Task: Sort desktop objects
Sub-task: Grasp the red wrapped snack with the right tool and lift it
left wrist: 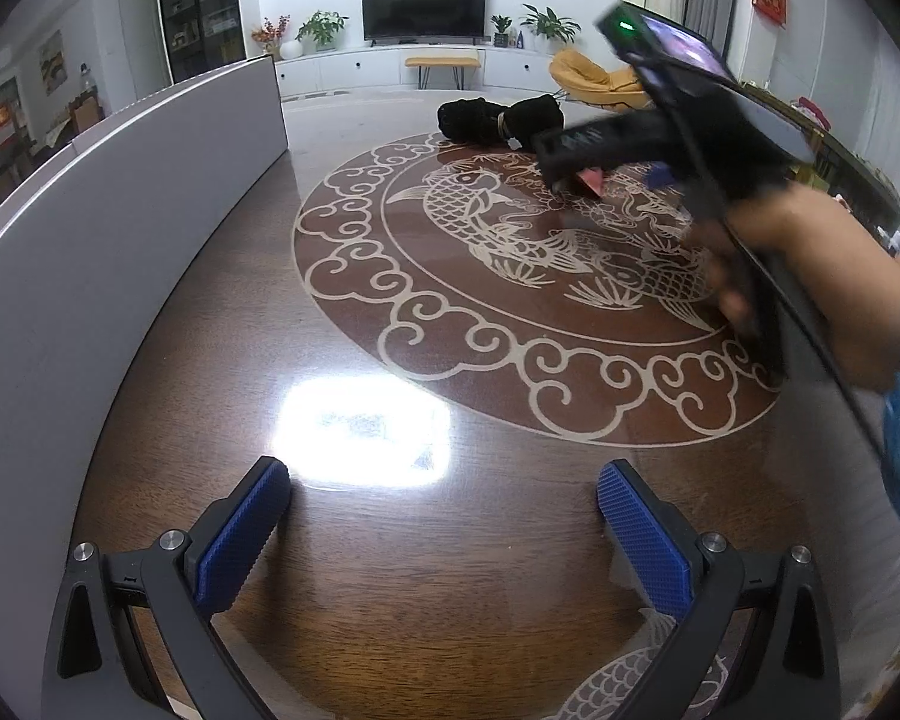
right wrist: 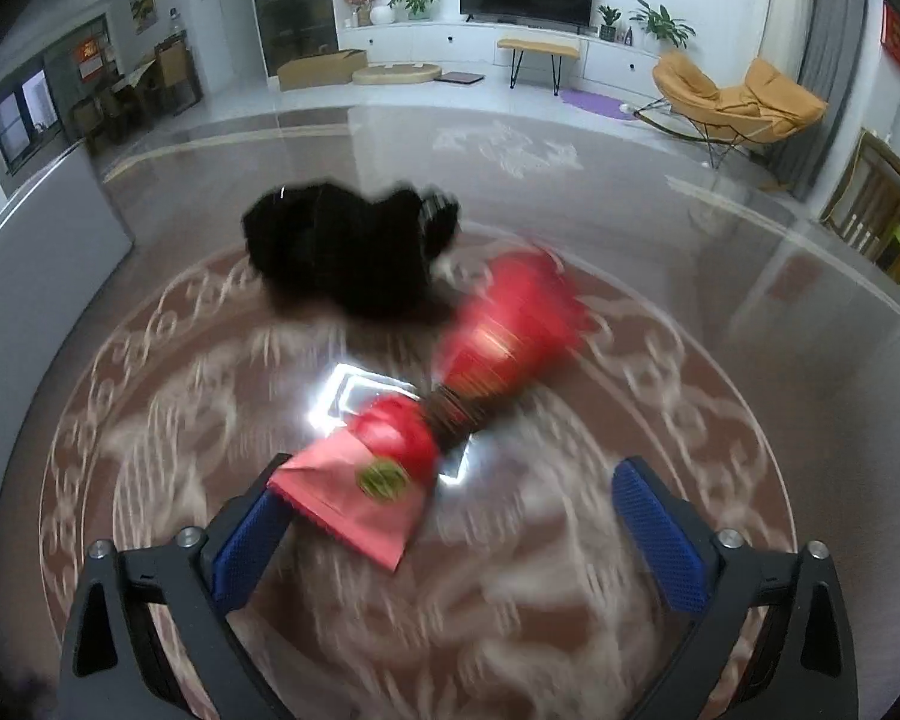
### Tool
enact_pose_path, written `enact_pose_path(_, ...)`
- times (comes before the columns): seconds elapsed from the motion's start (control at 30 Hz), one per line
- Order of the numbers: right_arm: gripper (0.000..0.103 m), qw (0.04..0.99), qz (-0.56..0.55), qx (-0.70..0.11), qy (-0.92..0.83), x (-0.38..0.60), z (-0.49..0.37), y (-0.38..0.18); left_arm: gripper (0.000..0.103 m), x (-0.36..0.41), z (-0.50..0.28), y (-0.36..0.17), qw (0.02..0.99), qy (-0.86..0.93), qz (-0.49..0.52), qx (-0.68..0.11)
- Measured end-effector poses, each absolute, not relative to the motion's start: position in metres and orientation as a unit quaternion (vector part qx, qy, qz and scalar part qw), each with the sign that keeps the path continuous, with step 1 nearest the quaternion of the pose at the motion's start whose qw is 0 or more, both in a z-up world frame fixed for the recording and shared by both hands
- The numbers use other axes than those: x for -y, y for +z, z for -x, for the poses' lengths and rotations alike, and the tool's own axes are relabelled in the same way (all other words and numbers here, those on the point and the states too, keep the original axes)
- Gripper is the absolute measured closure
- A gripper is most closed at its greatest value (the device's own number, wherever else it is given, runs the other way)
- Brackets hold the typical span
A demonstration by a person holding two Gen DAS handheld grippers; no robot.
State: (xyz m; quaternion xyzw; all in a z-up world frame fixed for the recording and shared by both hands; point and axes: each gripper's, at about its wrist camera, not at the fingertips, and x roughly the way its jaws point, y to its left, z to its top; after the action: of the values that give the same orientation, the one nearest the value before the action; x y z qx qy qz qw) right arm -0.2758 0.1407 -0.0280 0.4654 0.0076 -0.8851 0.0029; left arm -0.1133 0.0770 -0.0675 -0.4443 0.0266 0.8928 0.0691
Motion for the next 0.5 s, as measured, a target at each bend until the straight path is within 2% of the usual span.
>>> enact_pose_path(0.07,0.041,0.002,-0.451,-0.007,-0.892,-0.139,0.282,-0.023,0.0,-0.077,0.113,-0.068,0.069,0.893,0.444,-0.027)
enact_pose_path(0.1,0.05,0.003,-0.448,-0.007,-0.894,-0.139,0.284,-0.022,0.0,-0.077,0.113,-0.068,0.069,0.893,0.444,-0.026)
enact_pose_path(0.13,0.065,0.004,-0.447,-0.01,-0.894,-0.139,0.284,-0.021,0.0,-0.077,0.113,-0.068,0.07,0.893,0.444,-0.026)
enact_pose_path(0.17,0.073,0.006,-0.447,-0.012,-0.894,-0.139,0.282,-0.02,0.0,-0.077,0.114,-0.068,0.071,0.893,0.444,-0.026)
enact_pose_path(0.3,0.077,0.02,-0.441,-0.031,-0.897,-0.141,0.257,-0.021,0.0,-0.077,0.114,-0.068,0.071,0.893,0.444,-0.025)
enact_pose_path(0.5,0.077,0.053,-0.442,-0.039,-0.894,-0.154,0.177,-0.021,0.0,-0.078,0.114,-0.068,0.07,0.893,0.444,-0.026)
